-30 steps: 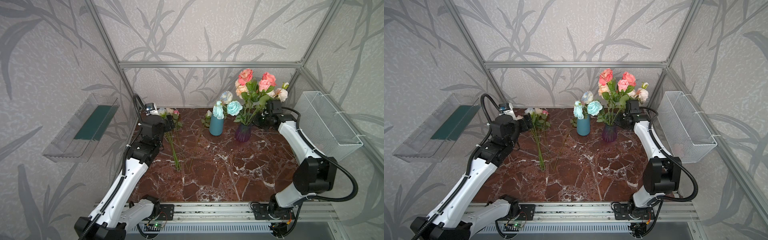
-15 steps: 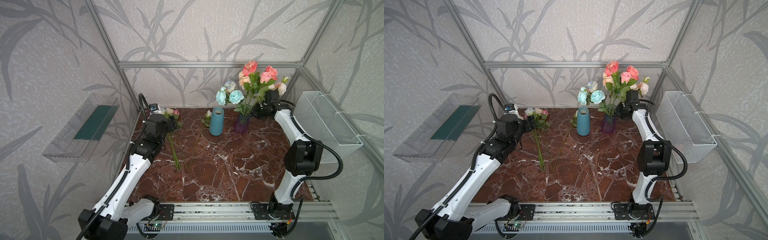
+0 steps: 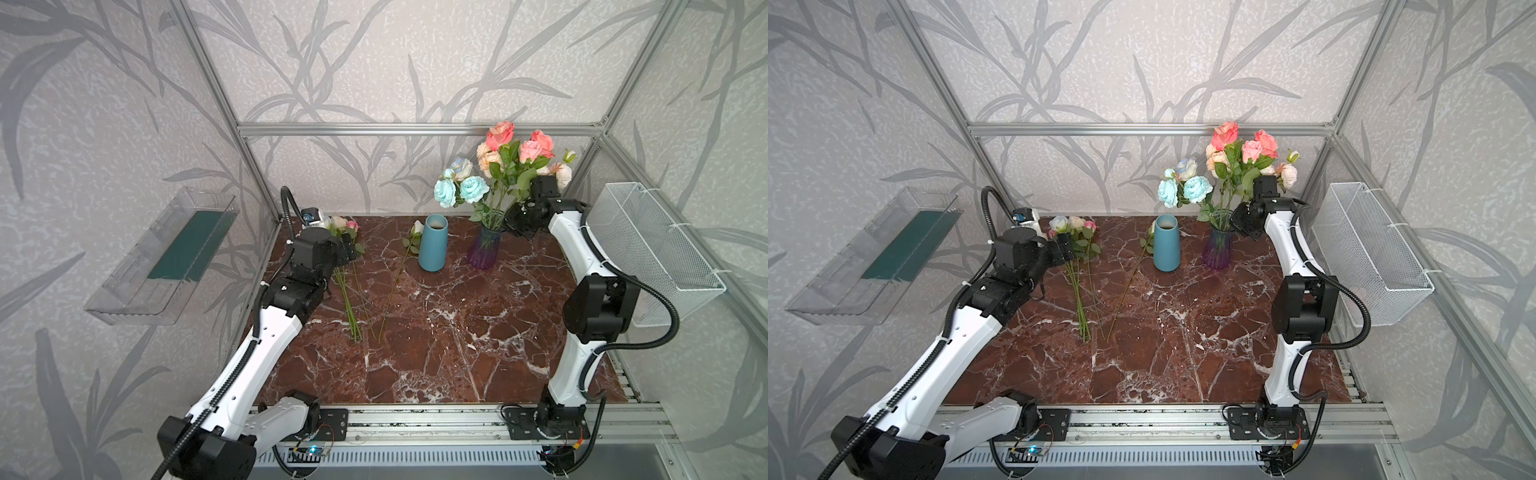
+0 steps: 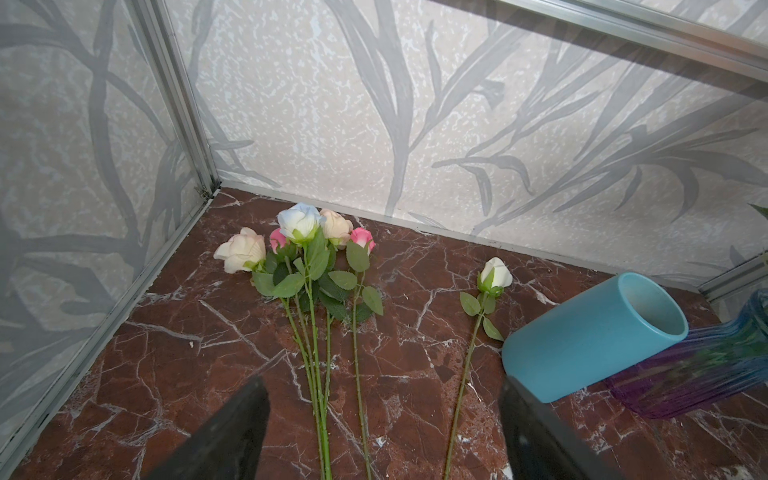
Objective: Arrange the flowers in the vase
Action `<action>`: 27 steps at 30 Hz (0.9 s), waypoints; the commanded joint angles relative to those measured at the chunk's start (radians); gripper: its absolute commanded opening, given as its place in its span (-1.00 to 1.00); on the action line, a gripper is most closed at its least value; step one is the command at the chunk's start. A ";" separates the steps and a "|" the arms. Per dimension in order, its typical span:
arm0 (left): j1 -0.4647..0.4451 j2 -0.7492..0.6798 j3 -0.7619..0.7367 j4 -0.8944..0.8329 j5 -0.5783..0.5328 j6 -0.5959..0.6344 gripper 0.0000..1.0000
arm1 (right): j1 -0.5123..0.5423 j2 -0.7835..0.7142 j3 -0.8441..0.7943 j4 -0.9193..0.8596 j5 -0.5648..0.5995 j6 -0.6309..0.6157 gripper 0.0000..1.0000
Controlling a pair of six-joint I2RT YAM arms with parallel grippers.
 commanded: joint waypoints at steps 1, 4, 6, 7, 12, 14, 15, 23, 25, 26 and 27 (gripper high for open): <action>0.004 0.002 0.041 -0.018 0.014 -0.017 0.75 | -0.007 -0.005 0.058 0.015 -0.056 -0.006 -0.79; 0.004 -0.003 0.043 -0.020 0.017 -0.014 0.75 | -0.007 0.013 0.070 0.004 -0.062 -0.005 -0.68; 0.004 -0.008 0.039 -0.017 0.013 -0.012 0.76 | -0.007 0.028 0.104 -0.029 -0.065 -0.006 -0.59; 0.003 -0.008 0.040 -0.017 0.013 -0.013 0.76 | -0.007 0.033 0.118 -0.044 -0.065 -0.036 -0.50; 0.004 -0.006 0.041 -0.017 0.022 -0.013 0.75 | -0.007 0.016 0.121 -0.049 -0.044 -0.039 -0.31; 0.004 -0.007 0.040 -0.014 0.023 -0.012 0.76 | -0.007 0.003 0.108 -0.044 -0.039 -0.043 -0.31; 0.004 -0.008 0.040 -0.014 0.024 -0.011 0.76 | -0.007 -0.003 0.102 -0.043 -0.036 -0.044 -0.31; 0.004 -0.007 0.038 -0.012 0.031 -0.017 0.76 | -0.007 -0.141 -0.024 0.017 -0.002 -0.054 -0.21; 0.004 -0.003 0.038 -0.012 0.037 -0.016 0.76 | -0.007 -0.183 -0.068 0.036 0.003 -0.048 -0.20; 0.004 0.000 0.038 -0.011 0.044 -0.017 0.76 | -0.007 -0.209 -0.095 0.049 0.006 -0.047 -0.20; 0.004 0.002 0.037 -0.008 0.052 -0.019 0.75 | -0.007 -0.232 -0.122 0.062 0.009 -0.045 -0.20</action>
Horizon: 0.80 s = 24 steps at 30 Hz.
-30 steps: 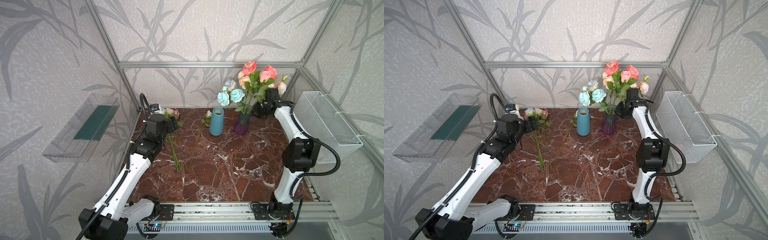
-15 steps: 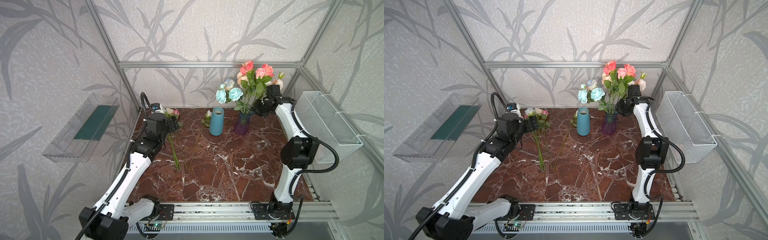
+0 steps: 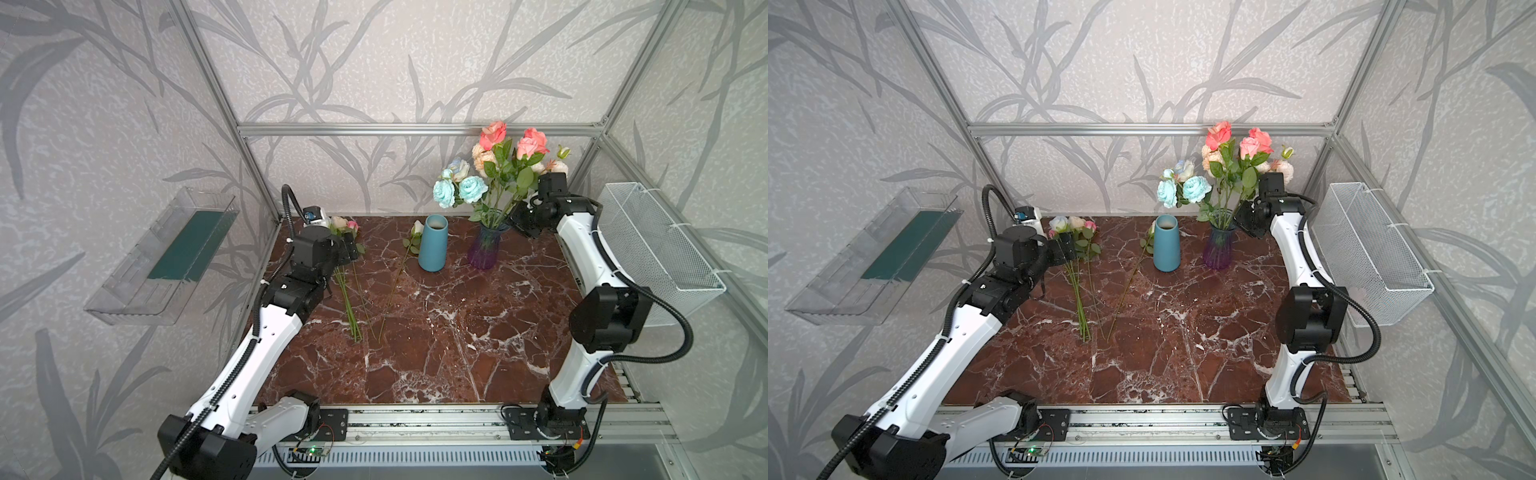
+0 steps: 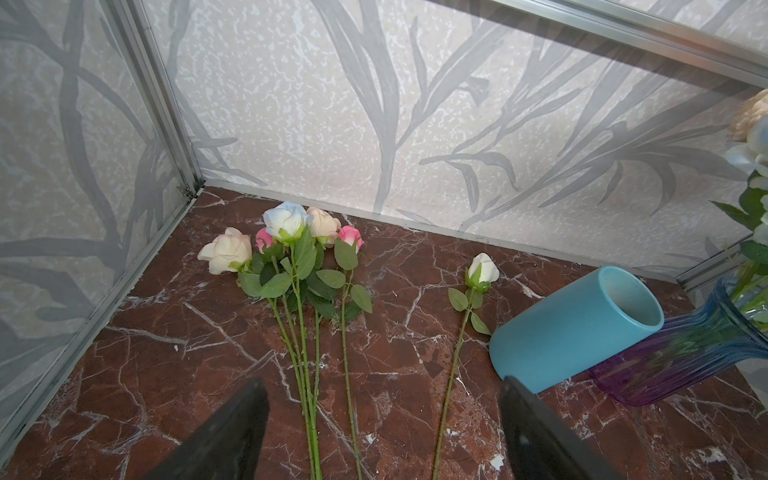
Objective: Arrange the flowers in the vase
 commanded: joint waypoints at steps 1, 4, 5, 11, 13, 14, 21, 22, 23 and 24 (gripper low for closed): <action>0.004 0.002 0.025 -0.001 0.029 -0.021 0.75 | -0.003 -0.114 -0.076 0.066 0.022 -0.005 -0.19; 0.003 0.029 0.032 -0.005 0.073 -0.026 0.76 | -0.003 -0.228 -0.195 0.112 0.039 -0.005 -0.19; 0.004 0.043 0.038 -0.011 0.090 -0.029 0.76 | -0.001 -0.272 -0.243 0.134 0.043 -0.001 -0.19; 0.004 0.095 0.048 -0.019 0.146 -0.065 0.74 | 0.153 -0.549 -0.512 0.241 0.158 0.012 -0.20; 0.004 0.101 0.046 -0.017 0.143 -0.065 0.74 | 0.260 -0.609 -0.591 0.290 0.234 0.036 -0.20; 0.004 0.104 0.046 -0.018 0.141 -0.065 0.74 | 0.324 -0.632 -0.635 0.327 0.274 0.073 -0.21; 0.004 0.090 0.041 -0.016 0.118 -0.055 0.74 | 0.545 -0.563 -0.724 0.548 0.412 0.212 -0.18; 0.004 0.086 0.040 -0.015 0.113 -0.053 0.73 | 0.552 -0.529 -0.700 0.555 0.413 0.216 -0.17; 0.004 0.082 0.039 -0.014 0.108 -0.050 0.74 | 0.560 -0.494 -0.675 0.557 0.423 0.214 -0.16; 0.004 0.078 0.038 -0.013 0.105 -0.048 0.74 | 0.564 -0.464 -0.651 0.562 0.430 0.207 -0.15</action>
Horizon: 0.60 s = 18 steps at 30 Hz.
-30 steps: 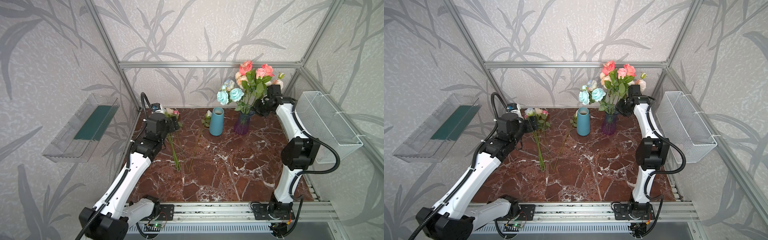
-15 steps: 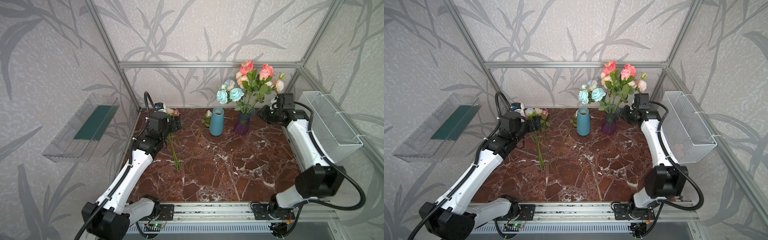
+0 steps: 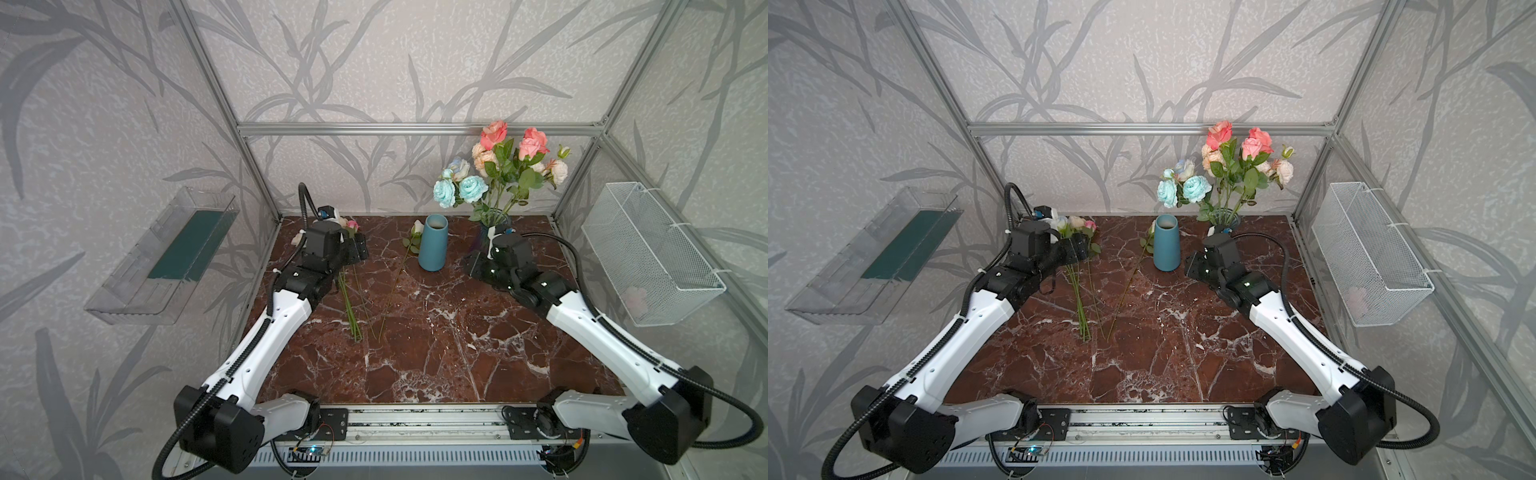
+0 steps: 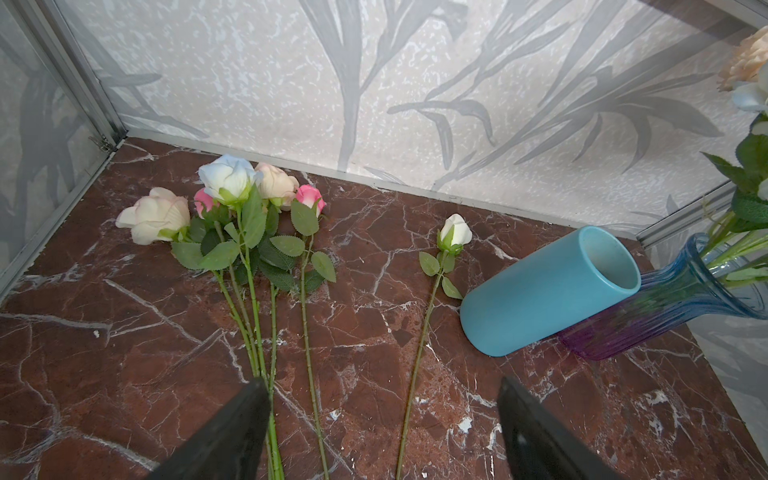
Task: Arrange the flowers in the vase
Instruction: 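Lower right gripper onto the rim of the lying teal cylinder vase and close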
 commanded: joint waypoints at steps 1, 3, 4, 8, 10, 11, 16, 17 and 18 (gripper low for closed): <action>0.003 -0.030 0.019 -0.011 -0.023 -0.004 0.74 | 0.016 0.085 0.089 0.097 0.088 0.026 -0.15; 0.004 -0.035 0.016 -0.010 -0.023 -0.004 0.74 | 0.019 0.141 0.139 0.105 0.111 0.004 -0.15; 0.004 -0.037 0.015 -0.009 -0.026 -0.007 0.73 | 0.019 0.178 0.182 0.091 0.116 -0.012 -0.14; 0.003 -0.053 0.008 0.003 -0.022 -0.010 0.73 | 0.014 0.270 0.285 0.053 0.185 -0.043 -0.09; 0.004 -0.063 0.005 0.008 -0.026 -0.007 0.73 | 0.006 0.303 0.326 0.037 0.180 -0.041 -0.07; 0.003 -0.067 0.003 0.010 -0.027 -0.006 0.73 | 0.004 0.324 0.351 0.024 0.177 -0.040 -0.06; 0.004 -0.067 0.003 0.010 -0.026 -0.006 0.73 | 0.000 0.390 0.443 -0.011 0.165 -0.037 -0.05; 0.003 -0.066 0.003 0.010 -0.024 -0.006 0.73 | -0.002 0.426 0.459 -0.020 0.171 -0.037 -0.04; 0.004 -0.066 0.004 0.010 -0.022 -0.007 0.73 | -0.003 0.435 0.466 -0.021 0.174 -0.035 -0.04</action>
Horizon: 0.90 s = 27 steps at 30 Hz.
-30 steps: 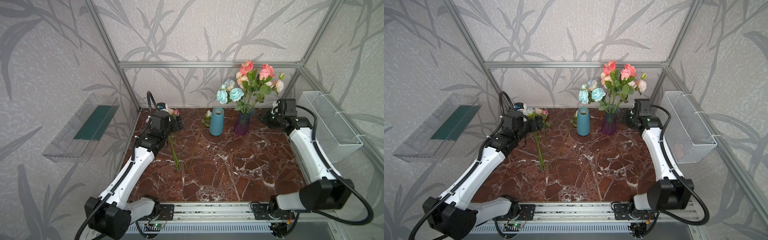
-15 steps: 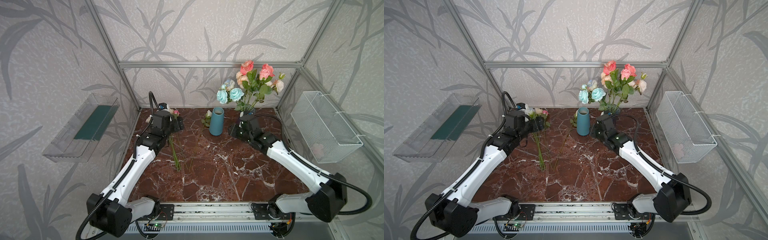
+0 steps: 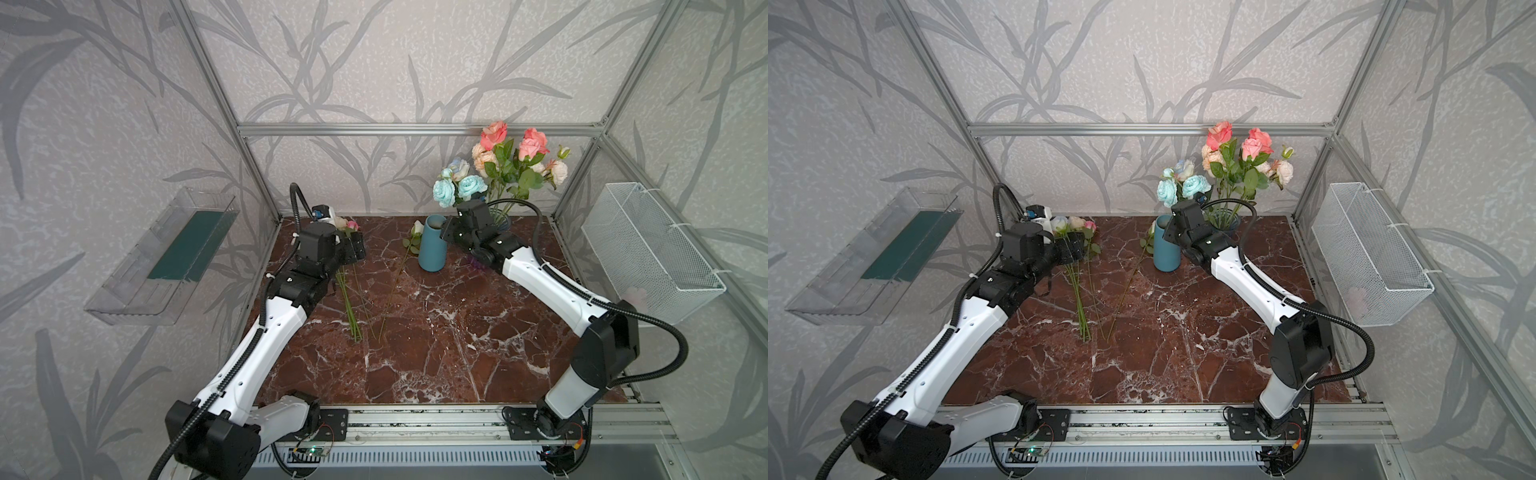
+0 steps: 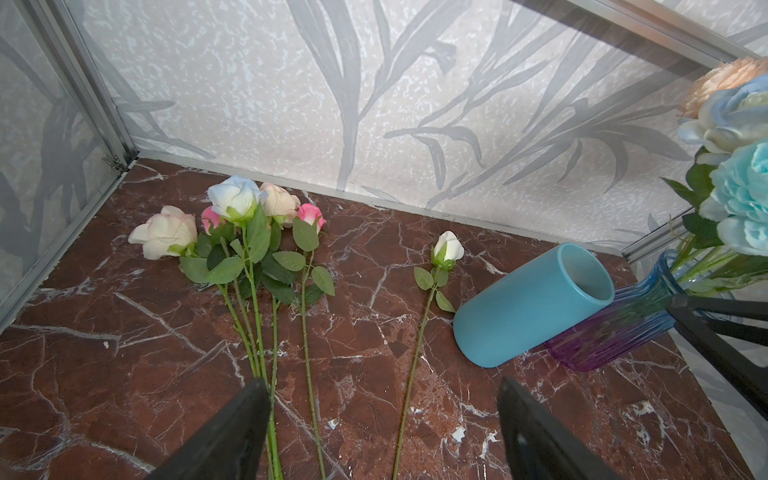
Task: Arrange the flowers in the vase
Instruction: 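Lower right gripper onto the rim of the lying teal cylinder vase and close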
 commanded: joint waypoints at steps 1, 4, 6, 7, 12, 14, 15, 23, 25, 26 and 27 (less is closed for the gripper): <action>0.003 -0.016 0.005 0.006 -0.014 -0.006 0.73 | -0.006 0.044 0.048 -0.040 0.025 -0.006 -0.04; 0.003 -0.016 0.006 0.006 -0.014 -0.008 0.73 | -0.009 0.086 0.090 -0.065 0.039 -0.010 -0.04; 0.005 -0.018 0.005 0.007 -0.012 -0.008 0.73 | -0.010 0.102 0.107 -0.074 0.051 -0.013 -0.04; 0.005 -0.018 0.006 0.006 -0.011 -0.008 0.73 | -0.012 0.107 0.109 -0.074 0.059 -0.017 -0.05; 0.007 -0.017 0.005 0.008 -0.006 -0.012 0.73 | -0.028 0.139 0.141 -0.086 0.074 -0.030 -0.04; 0.008 -0.017 0.003 0.011 -0.001 -0.014 0.73 | -0.035 0.151 0.159 -0.092 0.067 -0.030 -0.04; 0.009 -0.016 0.003 0.011 0.000 -0.015 0.73 | -0.039 0.158 0.167 -0.095 0.059 -0.032 -0.04; 0.019 -0.010 -0.001 0.018 0.017 -0.027 0.70 | -0.050 0.251 0.287 -0.160 0.027 -0.047 -0.06; 0.019 -0.008 -0.001 0.020 0.022 -0.027 0.70 | -0.054 0.266 0.303 -0.163 0.014 -0.051 -0.09; 0.020 -0.006 -0.001 0.020 0.024 -0.028 0.70 | -0.055 0.269 0.306 -0.163 0.013 -0.053 -0.10; 0.020 -0.004 -0.001 0.020 0.025 -0.029 0.70 | -0.056 0.274 0.306 -0.159 0.011 -0.054 -0.10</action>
